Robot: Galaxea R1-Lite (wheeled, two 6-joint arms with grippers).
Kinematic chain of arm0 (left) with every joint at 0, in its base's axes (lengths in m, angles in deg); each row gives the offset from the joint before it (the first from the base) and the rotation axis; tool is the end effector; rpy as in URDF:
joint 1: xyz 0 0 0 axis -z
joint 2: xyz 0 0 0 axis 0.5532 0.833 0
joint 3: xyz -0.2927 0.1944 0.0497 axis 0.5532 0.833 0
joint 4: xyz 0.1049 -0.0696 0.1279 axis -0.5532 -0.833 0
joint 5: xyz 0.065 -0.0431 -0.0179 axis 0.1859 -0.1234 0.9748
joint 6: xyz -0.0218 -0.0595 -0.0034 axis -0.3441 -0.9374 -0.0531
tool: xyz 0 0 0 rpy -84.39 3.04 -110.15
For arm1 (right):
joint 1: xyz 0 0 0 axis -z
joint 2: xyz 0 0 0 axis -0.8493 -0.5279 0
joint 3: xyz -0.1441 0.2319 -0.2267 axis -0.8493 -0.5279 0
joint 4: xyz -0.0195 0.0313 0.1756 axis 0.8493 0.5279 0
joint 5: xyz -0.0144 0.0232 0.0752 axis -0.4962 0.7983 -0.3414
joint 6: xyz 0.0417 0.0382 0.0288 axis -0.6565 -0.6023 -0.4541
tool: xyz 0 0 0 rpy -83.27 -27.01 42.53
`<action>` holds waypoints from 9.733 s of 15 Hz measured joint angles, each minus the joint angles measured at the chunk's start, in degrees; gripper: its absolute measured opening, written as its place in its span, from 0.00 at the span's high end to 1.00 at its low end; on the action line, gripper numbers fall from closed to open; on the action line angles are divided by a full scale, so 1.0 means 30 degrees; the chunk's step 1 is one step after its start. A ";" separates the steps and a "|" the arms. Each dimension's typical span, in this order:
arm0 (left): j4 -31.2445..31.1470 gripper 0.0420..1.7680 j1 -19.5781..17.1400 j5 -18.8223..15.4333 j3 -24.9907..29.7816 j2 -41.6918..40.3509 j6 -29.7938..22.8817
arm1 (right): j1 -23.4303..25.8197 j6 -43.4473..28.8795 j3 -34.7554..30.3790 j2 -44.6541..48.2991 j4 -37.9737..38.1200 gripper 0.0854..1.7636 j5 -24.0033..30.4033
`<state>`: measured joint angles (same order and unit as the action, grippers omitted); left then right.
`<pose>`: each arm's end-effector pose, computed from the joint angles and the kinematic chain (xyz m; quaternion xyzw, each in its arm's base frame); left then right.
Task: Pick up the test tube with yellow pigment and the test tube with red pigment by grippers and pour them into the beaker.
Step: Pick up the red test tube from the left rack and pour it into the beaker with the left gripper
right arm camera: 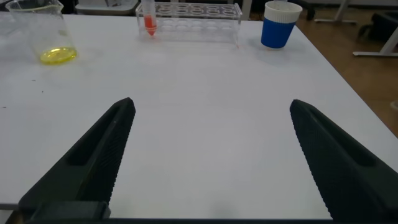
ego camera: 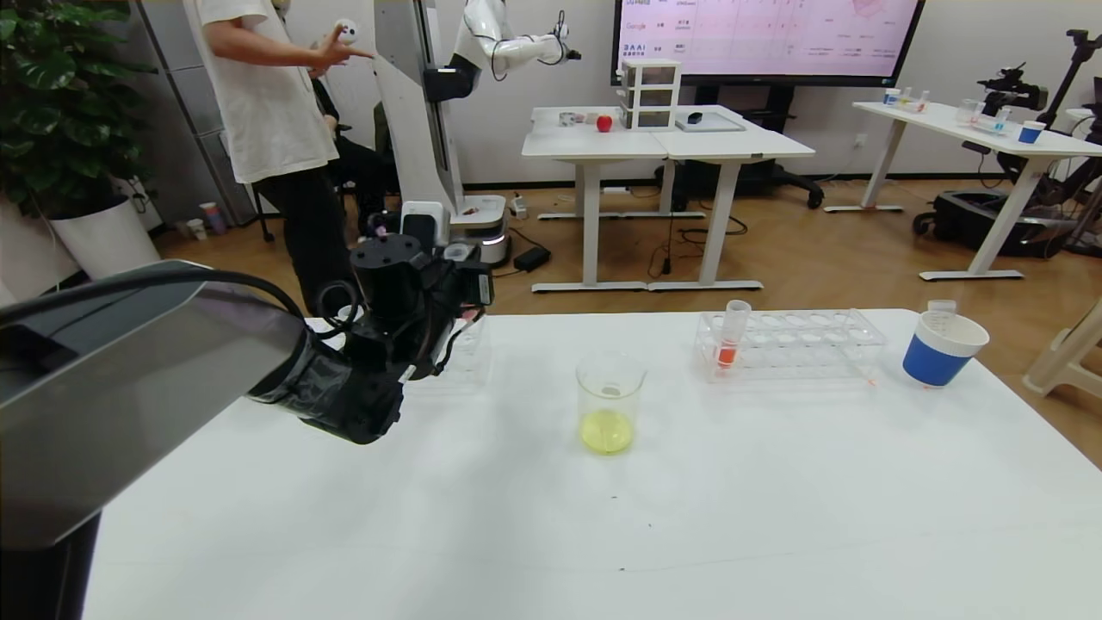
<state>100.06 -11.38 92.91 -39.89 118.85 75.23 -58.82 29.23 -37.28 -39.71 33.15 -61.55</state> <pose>0.4718 -0.1728 0.2047 0.0055 -0.0689 -0.0462 0.9965 -0.0486 -0.0010 0.0750 0.0002 0.0016 0.0021 1.0000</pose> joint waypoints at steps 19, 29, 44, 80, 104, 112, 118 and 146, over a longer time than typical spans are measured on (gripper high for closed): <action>0.0423 0.72 0.1260 -1.4369 -0.2113 0.1012 1.4190 | 0.0000 0.0008 0.0000 0.0008 0.0000 0.02 0.0000; 0.0370 0.72 0.1743 -1.7591 -0.3702 0.2710 2.0915 | 0.0000 0.0000 0.0000 0.0008 0.0000 0.02 0.0000; -0.0735 0.72 0.1735 -1.7871 -0.3673 0.3040 2.7356 | 0.0000 0.0000 0.0000 0.0008 0.0000 0.02 0.0000; 0.0626 0.72 0.2601 0.1369 -0.1020 -0.1122 0.7363 | 0.0000 0.0008 0.0000 0.0008 0.0000 0.02 0.0000; -0.4112 0.72 -1.1776 -0.1361 0.0289 -0.3458 -0.1861 | 0.0000 0.0000 0.0000 0.0008 -0.0008 0.02 0.0000; -0.1516 0.72 -1.1943 -0.1170 0.1048 -0.0110 -0.2003 | 0.0000 0.0000 0.0000 0.0000 0.0000 0.02 0.0000; -0.0284 0.72 -1.1792 -0.1195 0.1829 0.1020 -0.2089 | 0.0000 0.0008 0.0000 0.0008 0.0000 0.02 0.0000; -0.4039 0.01 -0.4413 -0.1260 0.1682 -0.7083 -0.1195 | 0.0000 0.0000 0.0000 0.0008 0.0000 0.02 0.0000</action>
<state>87.95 -24.62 89.13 -34.84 97.60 71.65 -58.82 29.23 -37.28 -39.68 33.15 -61.55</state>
